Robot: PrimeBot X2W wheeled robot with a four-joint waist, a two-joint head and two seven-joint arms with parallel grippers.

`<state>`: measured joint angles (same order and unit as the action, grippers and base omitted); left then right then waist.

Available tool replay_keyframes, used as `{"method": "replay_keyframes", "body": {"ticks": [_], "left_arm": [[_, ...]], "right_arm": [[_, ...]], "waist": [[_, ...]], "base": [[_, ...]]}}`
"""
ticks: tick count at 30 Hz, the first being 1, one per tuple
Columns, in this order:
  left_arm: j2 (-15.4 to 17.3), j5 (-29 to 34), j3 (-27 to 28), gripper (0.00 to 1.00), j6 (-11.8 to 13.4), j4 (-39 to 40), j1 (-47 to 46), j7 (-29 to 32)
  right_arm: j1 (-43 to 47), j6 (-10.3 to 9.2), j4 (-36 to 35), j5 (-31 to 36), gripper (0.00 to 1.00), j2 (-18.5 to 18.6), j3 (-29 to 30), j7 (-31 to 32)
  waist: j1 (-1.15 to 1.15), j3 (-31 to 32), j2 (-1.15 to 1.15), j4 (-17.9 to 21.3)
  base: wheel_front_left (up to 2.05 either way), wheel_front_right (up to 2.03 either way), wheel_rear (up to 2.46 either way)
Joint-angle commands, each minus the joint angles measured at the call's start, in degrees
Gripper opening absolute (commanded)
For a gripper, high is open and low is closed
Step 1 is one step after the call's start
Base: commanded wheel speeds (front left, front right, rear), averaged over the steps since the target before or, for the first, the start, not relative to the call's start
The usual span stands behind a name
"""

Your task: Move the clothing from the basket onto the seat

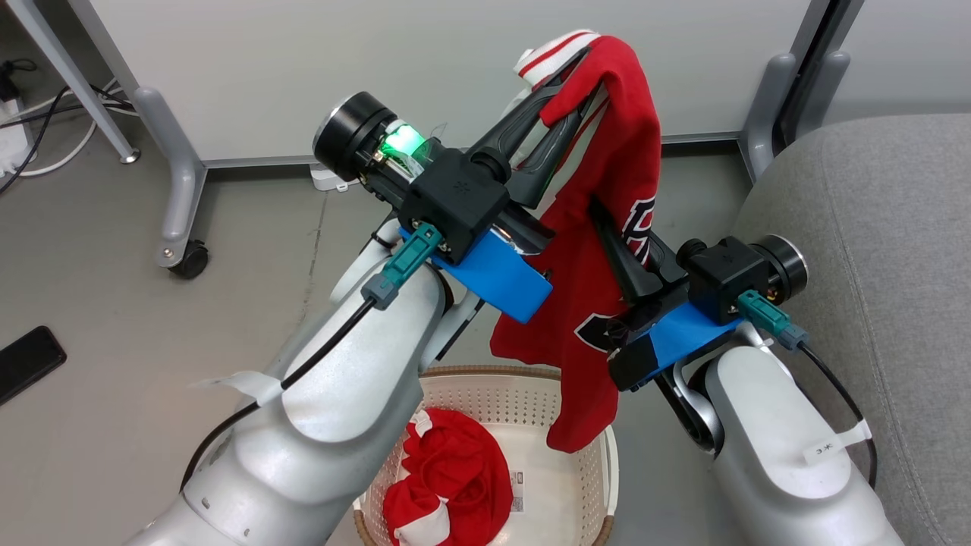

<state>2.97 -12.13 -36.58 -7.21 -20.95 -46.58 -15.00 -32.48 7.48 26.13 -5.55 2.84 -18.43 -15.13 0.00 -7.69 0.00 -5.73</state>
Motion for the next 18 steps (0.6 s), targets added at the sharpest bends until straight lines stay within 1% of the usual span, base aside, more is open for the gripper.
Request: {"method": "replay_keyframes", "body": {"ticks": [1,5,6,7,18], "left_arm": [[-0.05,0.11,0.04,0.0,-0.33,-0.25,0.34,-0.28],[-0.07,0.11,0.17,0.0,-0.35,-0.47,0.11,-0.28],[-0.05,-0.29,0.56,0.21,-0.35,-0.4,0.22,-0.28],[-0.05,-0.25,0.67,1.0,-0.33,-0.4,0.24,-0.28],[-0.06,0.38,0.84,1.0,-0.32,-2.38,1.01,-0.22]], "right_arm": [[-0.15,0.03,-0.37,-0.1,0.0,0.08,-0.07,-0.04],[-0.21,0.03,-0.49,-0.17,0.0,0.08,-0.04,-0.04],[-0.22,0.03,-0.54,-0.21,0.0,0.08,-0.06,-0.04],[-0.24,0.03,-0.57,-0.24,0.0,0.08,-0.07,-0.04],[-0.15,0.03,-1.36,-1.09,0.0,0.08,0.4,-0.04]], "waist": [[0.0,-0.12,0.0,-0.01],[0.0,-0.23,0.0,-0.04],[0.0,-0.25,0.0,-0.03],[0.0,-0.27,0.0,-0.03],[0.0,-0.59,0.0,0.08]], "base": [[0.0,0.0,0.0],[0.0,0.0,0.0],[0.0,0.0,0.0],[0.0,0.0,0.0],[0.0,0.0,0.0]]}}
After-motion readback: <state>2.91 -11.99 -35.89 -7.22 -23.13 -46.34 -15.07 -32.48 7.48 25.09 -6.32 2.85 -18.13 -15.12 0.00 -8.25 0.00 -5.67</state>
